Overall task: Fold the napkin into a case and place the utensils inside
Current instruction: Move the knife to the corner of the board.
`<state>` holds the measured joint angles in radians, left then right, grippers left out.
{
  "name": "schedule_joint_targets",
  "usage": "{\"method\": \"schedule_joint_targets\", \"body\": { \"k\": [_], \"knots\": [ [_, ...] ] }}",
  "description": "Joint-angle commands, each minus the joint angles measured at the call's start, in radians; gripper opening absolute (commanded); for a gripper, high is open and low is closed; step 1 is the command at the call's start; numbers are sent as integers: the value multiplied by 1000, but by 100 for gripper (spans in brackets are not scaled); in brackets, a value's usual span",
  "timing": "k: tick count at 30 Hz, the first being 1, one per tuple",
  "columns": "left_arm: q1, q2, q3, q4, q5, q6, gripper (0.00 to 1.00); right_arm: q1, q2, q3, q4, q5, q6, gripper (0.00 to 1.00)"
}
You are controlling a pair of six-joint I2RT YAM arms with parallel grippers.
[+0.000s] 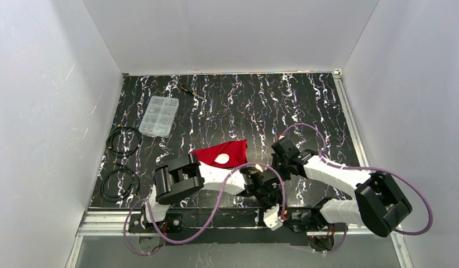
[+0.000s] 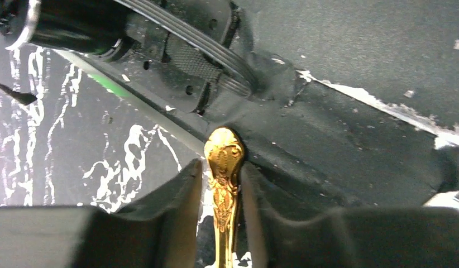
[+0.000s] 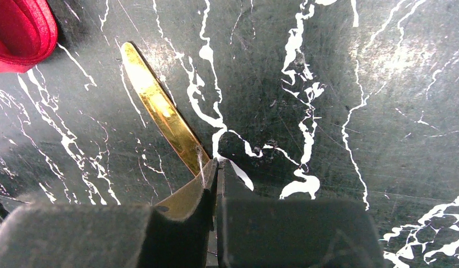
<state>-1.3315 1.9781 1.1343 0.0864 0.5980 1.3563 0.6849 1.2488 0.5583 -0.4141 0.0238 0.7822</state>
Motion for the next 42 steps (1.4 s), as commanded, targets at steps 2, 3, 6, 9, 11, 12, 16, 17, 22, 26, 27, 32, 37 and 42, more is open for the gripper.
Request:
{"method": "schedule_joint_targets", "body": {
  "k": [2, 3, 6, 9, 11, 12, 16, 17, 22, 26, 27, 32, 37, 42],
  "knots": [
    [-15, 84, 15, -247, 15, -8, 17, 13, 32, -47, -155, 27, -9, 12],
    [-16, 86, 18, -251, 12, -20, 10, 13, 28, -43, -160, 28, -10, 12],
    [-18, 91, 53, -323, 0, -31, 6, 13, 18, -31, -174, 30, -9, 12],
    [-21, 123, 140, -464, -27, -4, 7, 13, 12, -16, -185, 33, -8, 11],
    [-30, 148, 198, -543, -55, -4, 7, 14, 7, -5, -195, 35, -8, 11],
    [-33, 150, 209, -552, -63, -1, 5, 14, 5, 2, -201, 37, -8, 11],
    [-38, 103, 140, -475, -91, 1, 0, 13, -14, 28, -234, 55, -15, 11],
    [-38, 82, 113, -448, -100, 0, 0, 13, -20, 36, -243, 61, -17, 11],
    [-38, -37, 34, -423, -148, 18, 0, 12, -26, 99, -263, 74, -39, 28],
    [-27, -90, 37, -471, -134, 67, 0, 13, -30, 157, -302, 91, -62, 44],
    [-22, -94, 46, -481, -130, 69, 0, 14, -38, 163, -308, 89, -63, 47],
    [-3, -97, 80, -578, -90, 108, 0, 14, -87, 147, -293, 29, -70, 53],
    [8, -67, 182, -737, -30, 150, 0, 17, -82, 156, -272, -3, -120, 56],
    [8, -20, 257, -808, -11, 202, 0, 40, -43, 174, -238, -33, -124, 56]
  ]
}}
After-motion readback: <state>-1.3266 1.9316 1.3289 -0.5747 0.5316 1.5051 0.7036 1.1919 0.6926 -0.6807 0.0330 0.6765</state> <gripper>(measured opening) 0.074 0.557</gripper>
